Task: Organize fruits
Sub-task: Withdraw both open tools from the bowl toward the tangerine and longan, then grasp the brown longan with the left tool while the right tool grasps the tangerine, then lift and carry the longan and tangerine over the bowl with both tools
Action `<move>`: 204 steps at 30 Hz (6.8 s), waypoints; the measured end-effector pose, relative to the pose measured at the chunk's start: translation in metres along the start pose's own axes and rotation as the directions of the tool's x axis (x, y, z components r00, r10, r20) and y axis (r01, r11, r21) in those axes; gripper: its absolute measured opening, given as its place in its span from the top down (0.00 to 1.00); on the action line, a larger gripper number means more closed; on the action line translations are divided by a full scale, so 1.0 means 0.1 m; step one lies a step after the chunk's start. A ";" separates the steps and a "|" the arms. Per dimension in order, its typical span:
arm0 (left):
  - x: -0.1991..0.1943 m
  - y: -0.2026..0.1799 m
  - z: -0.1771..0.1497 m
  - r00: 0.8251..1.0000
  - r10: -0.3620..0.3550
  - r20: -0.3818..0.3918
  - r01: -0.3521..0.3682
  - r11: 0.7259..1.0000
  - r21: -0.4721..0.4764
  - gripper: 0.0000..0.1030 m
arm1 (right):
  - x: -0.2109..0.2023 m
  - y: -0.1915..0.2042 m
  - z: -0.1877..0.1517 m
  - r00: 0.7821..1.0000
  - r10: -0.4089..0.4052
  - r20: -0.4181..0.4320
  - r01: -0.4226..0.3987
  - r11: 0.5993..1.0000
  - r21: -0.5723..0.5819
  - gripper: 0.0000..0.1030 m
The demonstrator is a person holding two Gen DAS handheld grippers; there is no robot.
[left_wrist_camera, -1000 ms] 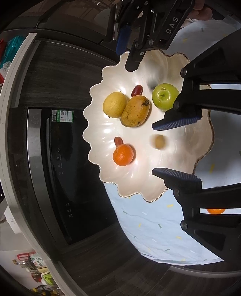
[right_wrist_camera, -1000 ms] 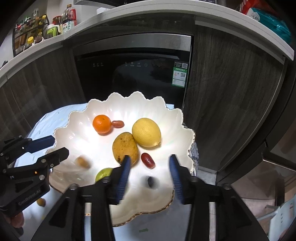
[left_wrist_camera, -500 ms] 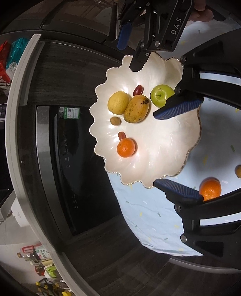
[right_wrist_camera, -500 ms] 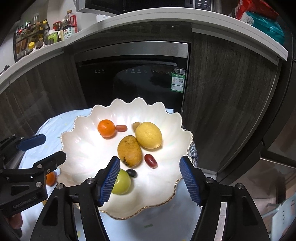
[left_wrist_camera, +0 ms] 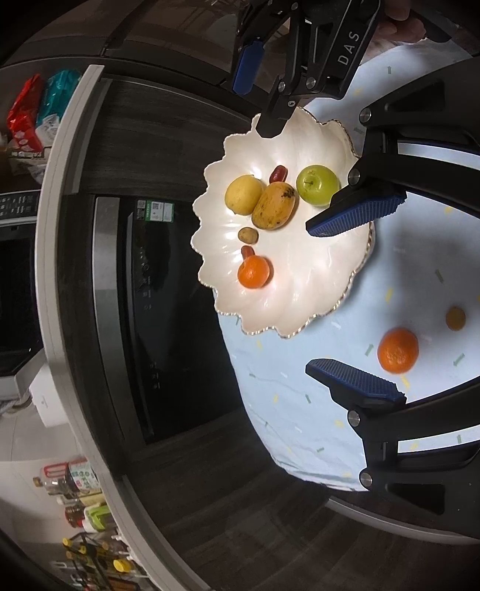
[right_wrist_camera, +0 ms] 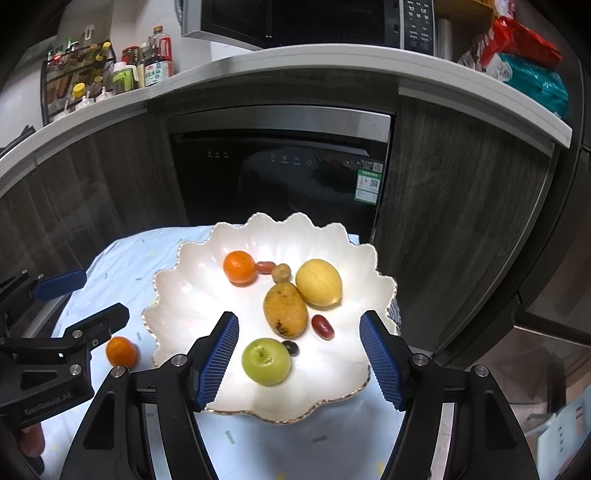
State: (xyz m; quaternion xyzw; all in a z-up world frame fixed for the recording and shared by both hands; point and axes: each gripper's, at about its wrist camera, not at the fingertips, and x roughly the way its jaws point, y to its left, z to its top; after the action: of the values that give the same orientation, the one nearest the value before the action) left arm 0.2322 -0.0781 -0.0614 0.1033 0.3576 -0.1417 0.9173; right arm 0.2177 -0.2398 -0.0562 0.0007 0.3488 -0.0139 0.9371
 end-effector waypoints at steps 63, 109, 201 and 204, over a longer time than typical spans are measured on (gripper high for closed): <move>-0.47 0.51 -1.11 0.985 0.167 -0.048 -0.172 0.973 -0.155 0.34 | -0.05 1.15 -0.35 0.942 0.327 -0.078 -0.334 0.882 -0.333 0.33; 0.36 0.13 -1.45 0.978 0.094 -0.184 -0.144 0.949 -0.280 0.49 | 0.89 1.77 -0.42 0.768 0.480 -0.424 -0.639 0.537 -0.550 0.37; -0.49 -0.11 -0.63 0.997 0.078 0.023 -0.073 0.981 -0.181 0.78 | -0.39 0.57 -0.02 0.941 0.334 -0.053 -0.334 0.893 -0.300 0.60; -0.49 -0.15 -0.50 0.996 0.080 0.043 -0.072 0.985 -0.158 0.78 | -0.44 0.46 0.02 0.950 0.311 -0.026 -0.307 0.912 -0.273 0.60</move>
State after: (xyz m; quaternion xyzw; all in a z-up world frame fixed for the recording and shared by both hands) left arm 0.1611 -0.0683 -0.0651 0.0413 0.3407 -0.0809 0.9358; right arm 0.1874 -0.1930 -0.0265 -0.0736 0.3346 0.1826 0.9215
